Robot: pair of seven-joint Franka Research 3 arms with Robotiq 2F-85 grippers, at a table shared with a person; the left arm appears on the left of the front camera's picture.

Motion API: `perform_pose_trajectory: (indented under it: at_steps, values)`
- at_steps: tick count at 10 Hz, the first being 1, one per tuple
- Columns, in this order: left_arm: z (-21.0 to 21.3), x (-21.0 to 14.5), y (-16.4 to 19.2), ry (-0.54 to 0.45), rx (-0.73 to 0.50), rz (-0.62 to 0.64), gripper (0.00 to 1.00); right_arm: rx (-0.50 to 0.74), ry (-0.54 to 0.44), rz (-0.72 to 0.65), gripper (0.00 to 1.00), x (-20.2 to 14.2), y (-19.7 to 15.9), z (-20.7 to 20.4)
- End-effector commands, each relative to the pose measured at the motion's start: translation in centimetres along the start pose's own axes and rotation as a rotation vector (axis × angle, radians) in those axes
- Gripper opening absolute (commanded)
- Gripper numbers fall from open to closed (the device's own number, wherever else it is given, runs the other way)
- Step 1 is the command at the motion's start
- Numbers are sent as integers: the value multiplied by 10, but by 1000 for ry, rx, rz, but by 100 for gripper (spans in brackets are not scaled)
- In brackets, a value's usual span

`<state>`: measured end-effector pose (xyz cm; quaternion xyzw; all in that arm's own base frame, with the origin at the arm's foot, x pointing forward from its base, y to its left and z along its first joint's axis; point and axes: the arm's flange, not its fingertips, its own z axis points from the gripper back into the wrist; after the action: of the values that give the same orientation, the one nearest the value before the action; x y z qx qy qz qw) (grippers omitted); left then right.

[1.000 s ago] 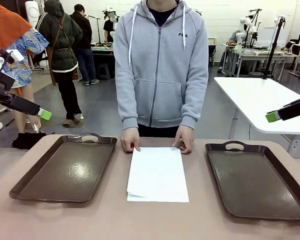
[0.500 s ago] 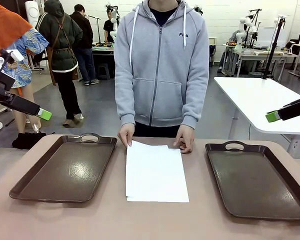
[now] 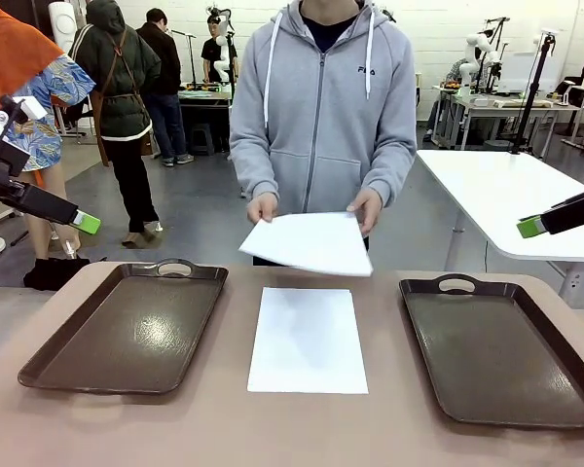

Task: Sort the A4 documents.
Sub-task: Receive the A4 Paper.

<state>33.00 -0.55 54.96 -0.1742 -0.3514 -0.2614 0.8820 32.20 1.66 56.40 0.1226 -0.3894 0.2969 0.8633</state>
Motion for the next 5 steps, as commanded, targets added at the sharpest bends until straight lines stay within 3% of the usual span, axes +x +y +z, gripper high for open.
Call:
perform_pose_trajectory:
  at_steps: [1,5]
  values:
    - [0,0,0,-1,-1,0,100,3,-2,-3,100,0,0,-1]
    - [0,0,0,-1,-1,0,100,3,-2,-3,100,0,0,-1]
